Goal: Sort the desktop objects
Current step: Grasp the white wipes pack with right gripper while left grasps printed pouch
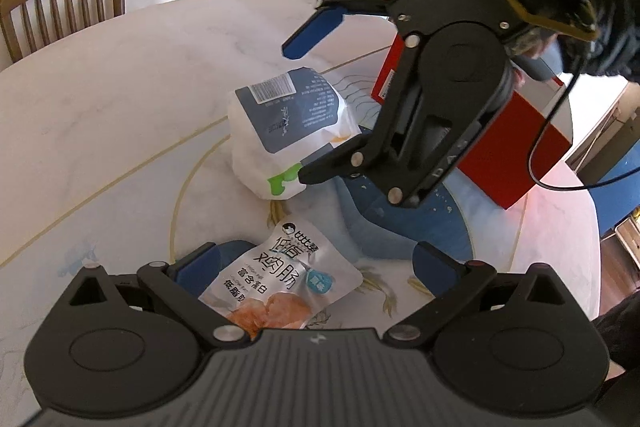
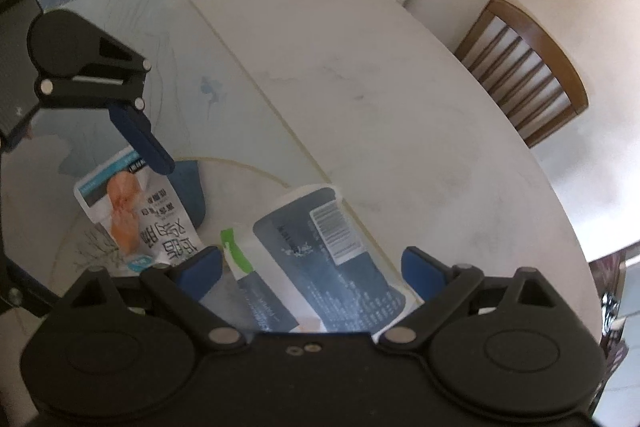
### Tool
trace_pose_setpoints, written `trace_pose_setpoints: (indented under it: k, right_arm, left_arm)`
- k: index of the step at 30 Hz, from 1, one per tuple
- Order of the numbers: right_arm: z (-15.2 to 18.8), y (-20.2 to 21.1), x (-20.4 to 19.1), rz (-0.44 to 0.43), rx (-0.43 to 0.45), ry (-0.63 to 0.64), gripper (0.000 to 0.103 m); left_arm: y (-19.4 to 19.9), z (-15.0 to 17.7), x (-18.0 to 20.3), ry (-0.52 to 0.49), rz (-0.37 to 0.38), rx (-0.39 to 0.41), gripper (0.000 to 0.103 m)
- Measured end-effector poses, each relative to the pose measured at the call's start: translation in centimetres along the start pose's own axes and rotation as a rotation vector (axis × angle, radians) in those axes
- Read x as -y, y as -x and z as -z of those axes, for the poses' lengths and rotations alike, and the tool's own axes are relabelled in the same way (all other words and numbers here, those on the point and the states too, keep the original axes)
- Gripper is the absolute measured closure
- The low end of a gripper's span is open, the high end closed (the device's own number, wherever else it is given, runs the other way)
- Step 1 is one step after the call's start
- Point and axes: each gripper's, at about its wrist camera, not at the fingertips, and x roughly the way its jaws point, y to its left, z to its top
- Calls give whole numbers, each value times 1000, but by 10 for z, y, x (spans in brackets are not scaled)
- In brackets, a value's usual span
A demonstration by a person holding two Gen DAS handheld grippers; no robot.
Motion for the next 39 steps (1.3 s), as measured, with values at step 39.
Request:
trace_pose_setpoints:
  k: [39]
  right_arm:
    - [19,-39,4,-111,-94,-15,35]
  left_arm:
    - [-38,44,9,-305,-51,21,4]
